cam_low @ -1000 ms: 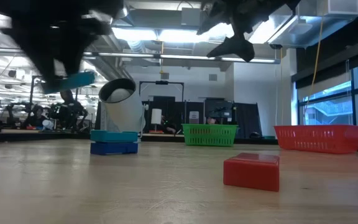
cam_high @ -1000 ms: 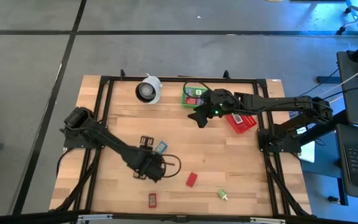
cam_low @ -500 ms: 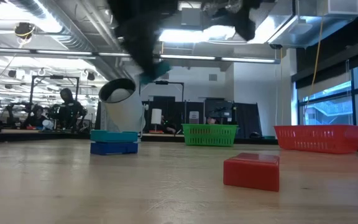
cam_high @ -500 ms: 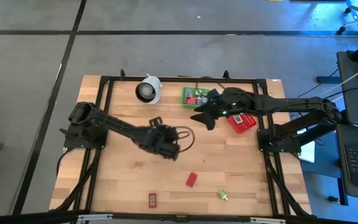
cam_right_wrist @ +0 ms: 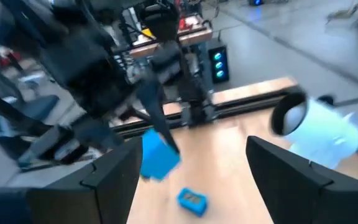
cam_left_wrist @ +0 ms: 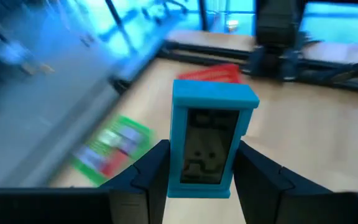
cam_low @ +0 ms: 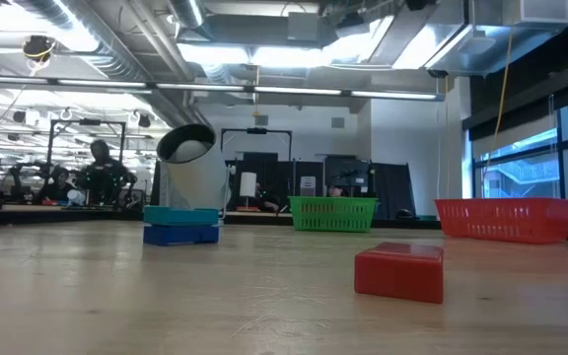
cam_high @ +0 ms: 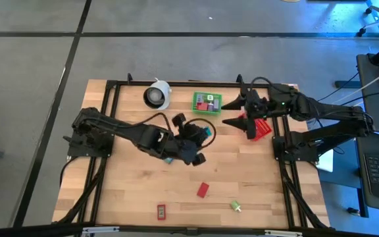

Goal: Pick & Place Office items
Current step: Put the bottom blue digital timer into the red bin, then put the blue digital timer into the red bin

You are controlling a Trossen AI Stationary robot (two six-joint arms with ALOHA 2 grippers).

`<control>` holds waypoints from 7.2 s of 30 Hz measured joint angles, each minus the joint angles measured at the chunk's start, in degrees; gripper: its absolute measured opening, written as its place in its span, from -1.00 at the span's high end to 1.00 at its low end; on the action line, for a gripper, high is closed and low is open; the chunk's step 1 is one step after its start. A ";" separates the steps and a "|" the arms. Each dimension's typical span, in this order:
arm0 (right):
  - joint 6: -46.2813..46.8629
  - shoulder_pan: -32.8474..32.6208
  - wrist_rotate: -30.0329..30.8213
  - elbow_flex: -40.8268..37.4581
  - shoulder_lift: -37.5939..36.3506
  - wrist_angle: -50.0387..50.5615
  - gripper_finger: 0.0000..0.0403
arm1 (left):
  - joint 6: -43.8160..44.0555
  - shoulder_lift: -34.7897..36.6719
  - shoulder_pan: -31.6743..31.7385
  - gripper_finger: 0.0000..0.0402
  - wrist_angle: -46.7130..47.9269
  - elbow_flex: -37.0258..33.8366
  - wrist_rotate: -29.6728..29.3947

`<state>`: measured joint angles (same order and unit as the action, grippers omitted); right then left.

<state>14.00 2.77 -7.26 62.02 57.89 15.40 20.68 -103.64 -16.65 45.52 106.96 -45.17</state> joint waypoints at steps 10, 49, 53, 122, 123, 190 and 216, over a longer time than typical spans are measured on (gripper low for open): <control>-11.91 0.00 2.33 0.02 2.48 -2.78 -0.43 | -19.60 1.73 8.59 0.29 2.58 4.71 -0.36; -14.66 0.03 16.90 0.02 16.70 -23.12 -0.43 | -21.43 26.07 28.93 0.19 -51.69 -43.06 47.70; -15.88 0.54 16.66 0.02 16.72 -23.10 -0.43 | -21.43 25.77 28.92 0.19 -52.34 -43.06 47.67; -11.39 8.83 19.91 0.02 11.23 2.22 0.20 | -6.22 29.73 31.08 -0.33 -43.64 -42.97 45.71; -11.15 8.99 21.42 0.02 11.22 5.20 0.20 | -6.22 29.73 31.08 -0.33 -43.42 -42.97 45.72; 17.77 15.24 14.38 -7.24 11.98 28.67 -0.30 | 5.47 28.99 28.12 -0.32 -4.48 -43.06 36.14; 5.70 12.37 15.37 -6.51 11.98 28.31 -0.29 | 42.42 3.38 6.07 -0.32 -3.94 -43.10 31.15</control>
<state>19.71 15.14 8.12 55.51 69.87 43.70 63.09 -100.25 -10.57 41.58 63.86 -14.02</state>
